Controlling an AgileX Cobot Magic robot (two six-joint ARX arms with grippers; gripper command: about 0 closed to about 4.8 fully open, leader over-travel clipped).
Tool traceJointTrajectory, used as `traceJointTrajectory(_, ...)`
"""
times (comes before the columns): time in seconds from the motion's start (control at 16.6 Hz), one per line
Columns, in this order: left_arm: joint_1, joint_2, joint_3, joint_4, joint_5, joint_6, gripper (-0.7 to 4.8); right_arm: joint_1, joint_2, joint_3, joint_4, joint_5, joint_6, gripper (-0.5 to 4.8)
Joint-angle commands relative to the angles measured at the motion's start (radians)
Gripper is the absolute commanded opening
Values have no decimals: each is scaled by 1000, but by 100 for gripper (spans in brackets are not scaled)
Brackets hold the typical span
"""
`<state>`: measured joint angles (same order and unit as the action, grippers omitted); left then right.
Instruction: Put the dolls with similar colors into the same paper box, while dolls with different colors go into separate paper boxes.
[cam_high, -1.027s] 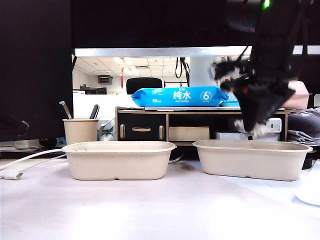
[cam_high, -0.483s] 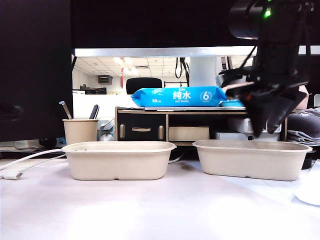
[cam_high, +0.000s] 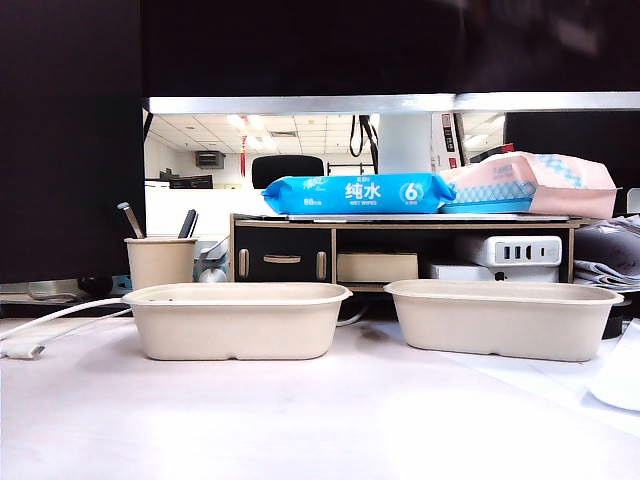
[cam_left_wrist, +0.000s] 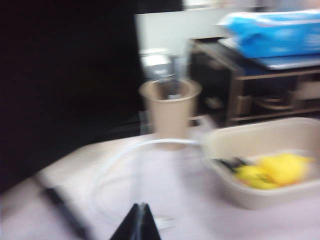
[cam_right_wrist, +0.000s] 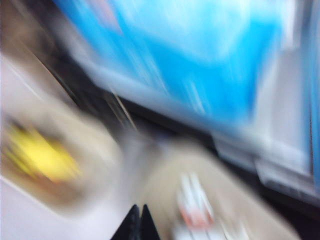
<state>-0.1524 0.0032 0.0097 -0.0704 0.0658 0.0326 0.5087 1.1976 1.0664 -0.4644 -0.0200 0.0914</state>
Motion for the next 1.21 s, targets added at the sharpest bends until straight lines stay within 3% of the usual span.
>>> traceJointTrajectory(0.06,84,0,1,4,2,1,-5,85,-254,-164,349,32,40,-7)
traceJointTrajectory(0.18,127,0,1,4,-1,1,-5,133,-404,-253,414,119,39,-4)
traceJointTrajectory(0.3,135,0,1,4,1,1,-5,134,-509,-270,283,123,39,46)
traceJointTrajectory(0.48,135,0,1,4,2,1,-5,134,-599,-269,150,122,39,46)
traceJointTrajectory(0.91,135,0,1,4,2,1,-5,134,-649,-270,121,123,39,46)
traceJointTrajectory(0.97,135,0,1,4,2,1,-5,115,-668,-270,103,122,39,46)
traceJointTrajectory(1.03,135,0,1,4,2,1,-5,56,-720,-269,61,56,35,46)
traceJointTrajectory(1.09,135,0,1,3,0,1,-5,-37,-788,-269,48,12,-54,68)
traceJointTrajectory(1.21,135,0,1,3,10,1,-5,-195,-927,-270,9,85,-93,69)
